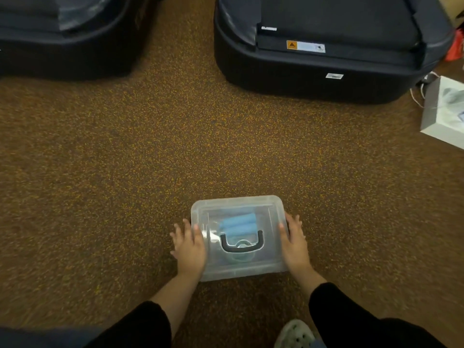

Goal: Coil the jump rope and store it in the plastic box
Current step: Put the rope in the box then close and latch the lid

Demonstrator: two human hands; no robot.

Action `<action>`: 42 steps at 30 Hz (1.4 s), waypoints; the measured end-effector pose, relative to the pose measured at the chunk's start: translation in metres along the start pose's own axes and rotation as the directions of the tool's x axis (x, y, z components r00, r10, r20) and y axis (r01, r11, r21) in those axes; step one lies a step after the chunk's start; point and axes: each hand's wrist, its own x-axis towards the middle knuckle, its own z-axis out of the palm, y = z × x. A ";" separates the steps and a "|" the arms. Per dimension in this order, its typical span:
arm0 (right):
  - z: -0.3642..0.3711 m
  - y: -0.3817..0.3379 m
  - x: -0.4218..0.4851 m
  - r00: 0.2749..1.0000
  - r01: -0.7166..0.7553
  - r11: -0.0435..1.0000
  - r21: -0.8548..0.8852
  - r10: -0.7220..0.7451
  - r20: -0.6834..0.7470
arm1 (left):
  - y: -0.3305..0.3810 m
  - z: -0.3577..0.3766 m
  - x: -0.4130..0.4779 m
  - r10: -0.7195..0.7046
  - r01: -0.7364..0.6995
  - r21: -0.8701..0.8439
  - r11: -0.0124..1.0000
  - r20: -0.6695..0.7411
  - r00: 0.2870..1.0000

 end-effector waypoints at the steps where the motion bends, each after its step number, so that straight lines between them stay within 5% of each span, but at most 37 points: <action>1: 0.001 0.002 -0.003 1.000 -0.005 1.000 0.013 0.004 0.005 | -0.005 0.003 0.001 -0.023 0.024 -0.020 1.000 0.018 1.000; 9: 0.000 0.002 -0.006 1.000 0.001 0.999 0.036 -0.001 0.012 | -0.017 0.008 0.007 0.032 -0.024 -0.069 0.997 0.126 0.991; 14: 0.005 0.002 -0.002 0.999 -0.036 0.998 0.049 0.036 -0.007 | -0.006 -0.004 0.010 -0.052 0.122 -0.282 0.952 0.243 0.969; 17: 0.001 0.001 0.003 0.977 -0.212 0.949 0.233 0.213 0.023 | -0.010 -0.009 0.010 -0.161 0.241 -0.333 0.912 0.251 0.955; 21: -0.013 0.010 0.007 0.872 -0.480 0.739 0.473 0.462 0.163 | -0.017 -0.016 0.010 -0.235 0.356 -0.395 0.847 0.322 0.917; 25: -0.018 0.011 0.009 0.834 -0.551 0.671 0.496 0.441 0.331 | -0.026 -0.019 0.014 -0.251 0.431 -0.437 0.790 0.412 0.876; 34: -0.016 0.003 0.020 0.877 -0.479 0.768 0.425 0.401 0.264 | 0.002 -0.016 0.026 -0.206 0.325 -0.350 0.878 0.336 0.919; 42: 0.004 -0.010 0.014 0.914 -0.376 0.789 0.486 0.404 0.051 | 0.025 -0.010 0.033 -0.138 0.154 -0.139 0.978 0.113 0.984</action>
